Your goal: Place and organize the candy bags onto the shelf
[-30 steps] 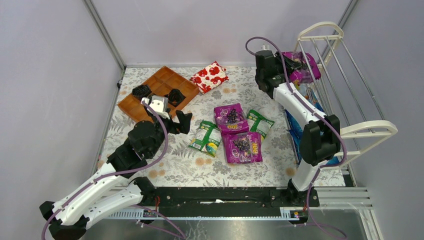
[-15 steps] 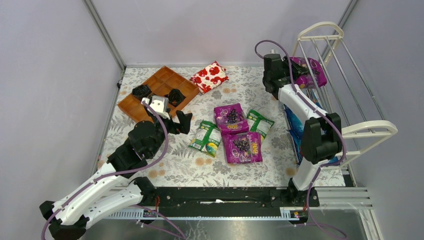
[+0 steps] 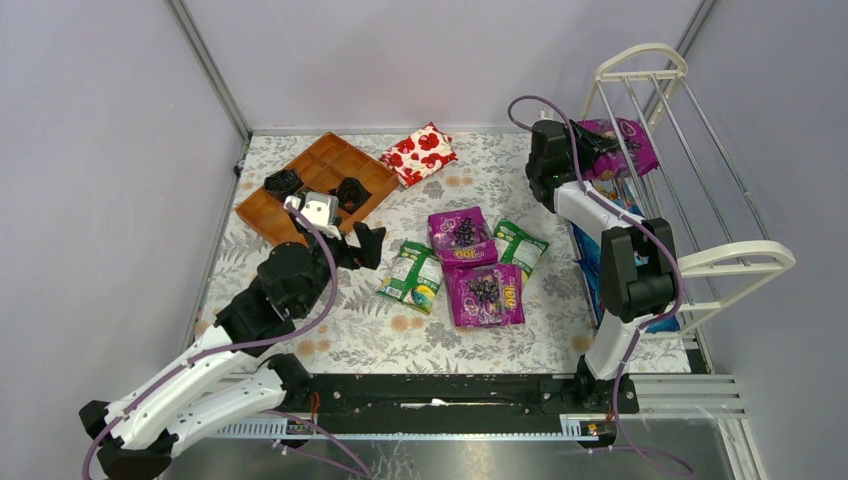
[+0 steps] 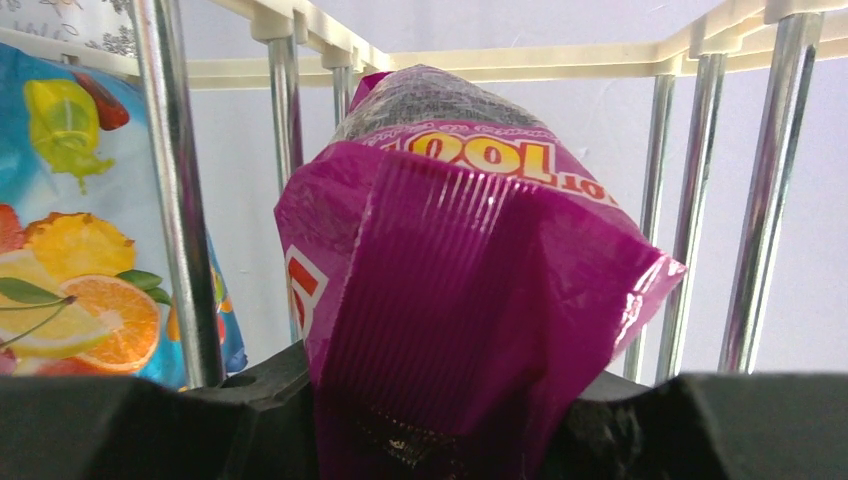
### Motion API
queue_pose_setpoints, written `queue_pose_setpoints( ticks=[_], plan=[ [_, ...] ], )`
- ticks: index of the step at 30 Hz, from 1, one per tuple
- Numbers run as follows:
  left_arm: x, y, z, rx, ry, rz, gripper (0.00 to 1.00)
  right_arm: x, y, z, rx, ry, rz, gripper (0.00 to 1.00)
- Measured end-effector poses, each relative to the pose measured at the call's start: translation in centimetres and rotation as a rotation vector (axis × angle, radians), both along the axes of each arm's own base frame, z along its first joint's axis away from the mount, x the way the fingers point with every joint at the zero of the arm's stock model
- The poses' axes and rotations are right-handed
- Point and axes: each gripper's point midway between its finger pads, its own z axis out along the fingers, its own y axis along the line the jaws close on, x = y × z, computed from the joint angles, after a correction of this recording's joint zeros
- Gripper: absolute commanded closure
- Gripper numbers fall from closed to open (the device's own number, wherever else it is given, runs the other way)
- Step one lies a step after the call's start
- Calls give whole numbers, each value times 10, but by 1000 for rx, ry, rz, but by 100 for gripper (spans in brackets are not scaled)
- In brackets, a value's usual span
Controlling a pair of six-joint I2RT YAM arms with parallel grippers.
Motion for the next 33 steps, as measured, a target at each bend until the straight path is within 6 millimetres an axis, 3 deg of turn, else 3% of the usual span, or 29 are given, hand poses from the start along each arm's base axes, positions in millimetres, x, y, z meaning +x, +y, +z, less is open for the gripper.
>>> queue_pose_setpoints(
  ticks=[10,17,23,33],
  plan=[
    [0,0,0,0,0,-2,3,0,-17,7,-38,4,-23,64],
    [-1,-1,0,0,0,-4,3,-4,-28,-8,8,54,-42,40],
    [-1,-1,0,0,0,-5,2,-7,-25,-13,91,60,-47,20],
    [-1,-1,0,1,0,-5,2,-10,3,-9,171,63,-7,11]
  ],
)
